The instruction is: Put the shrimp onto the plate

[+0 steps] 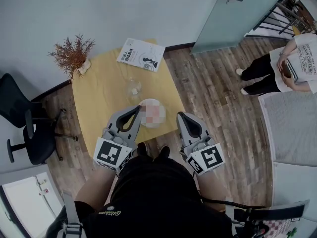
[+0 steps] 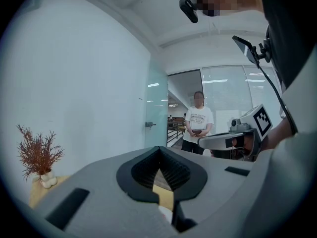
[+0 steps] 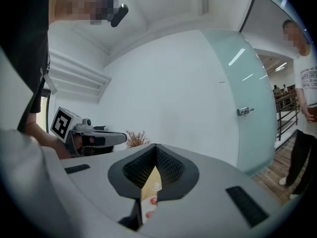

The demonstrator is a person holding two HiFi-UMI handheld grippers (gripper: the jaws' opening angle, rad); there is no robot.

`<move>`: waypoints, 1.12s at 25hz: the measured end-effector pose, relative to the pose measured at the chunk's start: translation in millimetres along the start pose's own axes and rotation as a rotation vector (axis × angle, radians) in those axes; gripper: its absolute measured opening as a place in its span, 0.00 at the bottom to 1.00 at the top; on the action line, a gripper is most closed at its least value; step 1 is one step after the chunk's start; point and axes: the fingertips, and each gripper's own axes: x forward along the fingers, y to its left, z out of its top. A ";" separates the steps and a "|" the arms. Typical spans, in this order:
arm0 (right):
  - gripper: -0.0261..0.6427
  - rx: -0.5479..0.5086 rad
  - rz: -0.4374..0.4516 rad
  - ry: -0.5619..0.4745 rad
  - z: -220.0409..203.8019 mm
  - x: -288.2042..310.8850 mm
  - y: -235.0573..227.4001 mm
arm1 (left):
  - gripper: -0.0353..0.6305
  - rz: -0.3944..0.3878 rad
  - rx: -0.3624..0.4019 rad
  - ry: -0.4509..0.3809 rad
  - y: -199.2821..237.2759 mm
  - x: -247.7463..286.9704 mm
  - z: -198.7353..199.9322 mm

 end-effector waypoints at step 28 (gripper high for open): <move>0.04 -0.007 -0.013 -0.026 8.3 1.3 -1.0 | 0.06 -0.024 0.004 0.027 -4.1 3.2 -6.4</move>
